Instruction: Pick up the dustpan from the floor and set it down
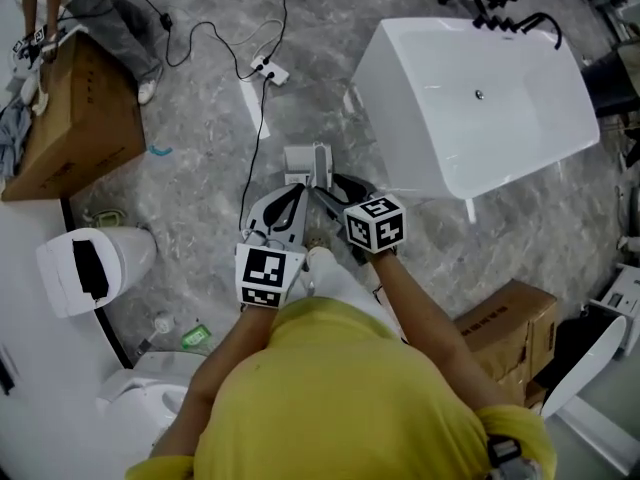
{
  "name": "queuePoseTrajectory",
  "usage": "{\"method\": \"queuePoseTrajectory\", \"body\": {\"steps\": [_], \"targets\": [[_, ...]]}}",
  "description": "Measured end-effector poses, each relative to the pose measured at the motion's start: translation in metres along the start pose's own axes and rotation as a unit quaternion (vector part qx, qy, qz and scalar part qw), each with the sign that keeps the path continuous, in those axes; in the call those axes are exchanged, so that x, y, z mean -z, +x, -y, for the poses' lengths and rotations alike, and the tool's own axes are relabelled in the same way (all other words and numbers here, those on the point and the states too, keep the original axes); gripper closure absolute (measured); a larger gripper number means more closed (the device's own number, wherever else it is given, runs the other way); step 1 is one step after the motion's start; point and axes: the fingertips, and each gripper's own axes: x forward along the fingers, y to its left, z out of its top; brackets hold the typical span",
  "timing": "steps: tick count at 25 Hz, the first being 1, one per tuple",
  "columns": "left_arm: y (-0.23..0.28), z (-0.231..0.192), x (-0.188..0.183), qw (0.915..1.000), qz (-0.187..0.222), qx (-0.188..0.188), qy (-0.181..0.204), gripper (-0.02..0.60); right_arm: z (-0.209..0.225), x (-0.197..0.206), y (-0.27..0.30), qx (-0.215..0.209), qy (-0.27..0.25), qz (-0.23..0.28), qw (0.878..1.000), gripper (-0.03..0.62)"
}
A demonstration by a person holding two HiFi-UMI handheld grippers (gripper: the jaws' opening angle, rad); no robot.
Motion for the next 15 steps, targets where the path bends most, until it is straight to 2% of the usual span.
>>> {"method": "queuePoseTrajectory", "body": {"steps": [4,8,12,15], "targets": [[0.004,-0.010,-0.002,0.9999,-0.005,-0.010,0.000,0.580,0.006,0.010,0.016,-0.055,0.080,-0.026,0.995,0.349],[0.002,-0.021,-0.004,0.9997,-0.007,-0.024,-0.001,0.580,0.000,0.016,0.034,-0.138,0.165,-0.044,0.976,0.344],[-0.001,-0.027,-0.004,0.9994,-0.009,-0.033,-0.002,0.580,-0.001,0.008,0.041,-0.177,0.209,-0.028,0.961,0.352],[-0.004,-0.030,-0.001,0.9992,-0.011,-0.038,-0.004,0.580,-0.001,-0.001,0.045,-0.198,0.227,-0.008,0.953,0.392]]}}
